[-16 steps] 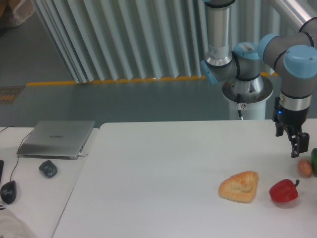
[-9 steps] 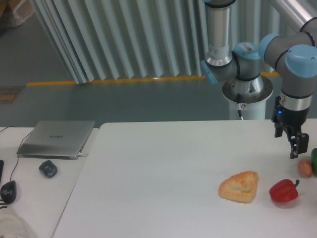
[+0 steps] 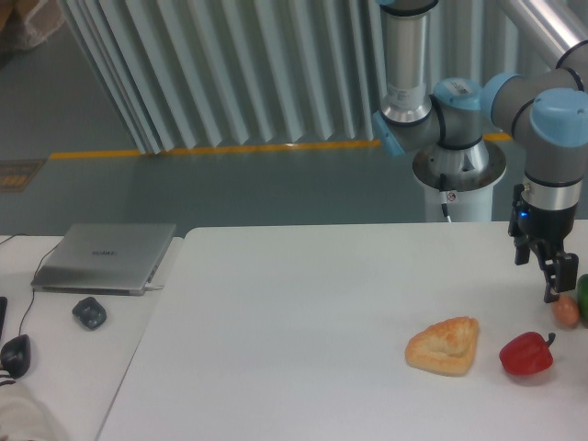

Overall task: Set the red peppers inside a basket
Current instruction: 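Lower the open gripper toward the red bell pepper, then position the gripper fingers around the red bell pepper, then close the gripper on the red bell pepper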

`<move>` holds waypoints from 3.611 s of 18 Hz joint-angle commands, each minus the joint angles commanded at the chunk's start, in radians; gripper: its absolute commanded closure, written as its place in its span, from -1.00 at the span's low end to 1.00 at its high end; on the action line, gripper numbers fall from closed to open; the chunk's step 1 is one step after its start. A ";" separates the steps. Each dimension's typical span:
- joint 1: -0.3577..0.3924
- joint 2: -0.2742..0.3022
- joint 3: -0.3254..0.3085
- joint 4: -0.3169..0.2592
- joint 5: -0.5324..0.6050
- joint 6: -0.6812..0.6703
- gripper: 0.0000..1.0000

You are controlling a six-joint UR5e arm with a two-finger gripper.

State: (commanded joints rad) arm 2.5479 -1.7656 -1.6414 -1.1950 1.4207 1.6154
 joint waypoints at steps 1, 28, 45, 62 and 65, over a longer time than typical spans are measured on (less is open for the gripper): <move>0.003 -0.002 0.002 0.000 -0.034 -0.002 -1.00; -0.095 -0.138 0.051 0.143 0.213 -0.325 -1.00; -0.104 -0.150 0.003 0.206 0.282 -0.249 -1.00; -0.133 -0.238 0.009 0.206 0.293 -0.249 -1.00; -0.137 -0.248 0.011 0.207 0.294 -0.249 -1.00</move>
State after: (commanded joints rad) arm 2.4114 -2.0140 -1.6306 -0.9879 1.7150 1.3668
